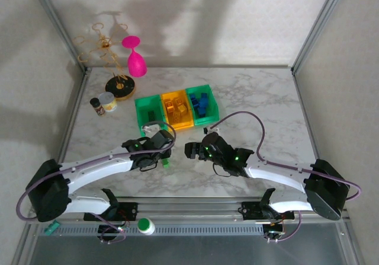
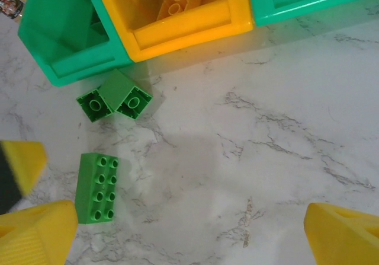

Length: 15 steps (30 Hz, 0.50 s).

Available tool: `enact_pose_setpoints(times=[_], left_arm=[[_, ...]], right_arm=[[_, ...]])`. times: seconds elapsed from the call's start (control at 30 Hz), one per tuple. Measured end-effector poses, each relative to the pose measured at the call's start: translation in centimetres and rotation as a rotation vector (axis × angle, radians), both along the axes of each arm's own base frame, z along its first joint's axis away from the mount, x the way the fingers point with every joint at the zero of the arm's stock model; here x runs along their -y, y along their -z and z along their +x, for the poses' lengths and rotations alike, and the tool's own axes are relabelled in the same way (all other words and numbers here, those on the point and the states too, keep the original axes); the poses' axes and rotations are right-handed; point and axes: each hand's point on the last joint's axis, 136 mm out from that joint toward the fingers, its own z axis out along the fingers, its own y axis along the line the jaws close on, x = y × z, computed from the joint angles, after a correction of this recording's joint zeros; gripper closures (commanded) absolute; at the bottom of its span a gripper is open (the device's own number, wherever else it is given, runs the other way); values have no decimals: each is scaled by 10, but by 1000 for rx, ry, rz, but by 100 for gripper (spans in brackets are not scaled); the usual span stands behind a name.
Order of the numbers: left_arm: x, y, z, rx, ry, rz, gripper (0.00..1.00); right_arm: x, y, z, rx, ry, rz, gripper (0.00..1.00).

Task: Sort the legos into containers by color
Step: Pick up the lego from the middle-left of the table.

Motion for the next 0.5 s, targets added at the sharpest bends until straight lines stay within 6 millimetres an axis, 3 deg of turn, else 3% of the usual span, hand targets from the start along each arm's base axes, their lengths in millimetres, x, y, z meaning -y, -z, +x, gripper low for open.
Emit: enact_pose_setpoints(times=[0.27, 0.5], left_arm=[[7, 51, -10, -88, 15, 101, 50], [5, 71, -13, -111, 5, 133, 62]], right_arm=[[1, 0, 0, 2, 3, 0, 1], [1, 0, 0, 2, 3, -1, 1]])
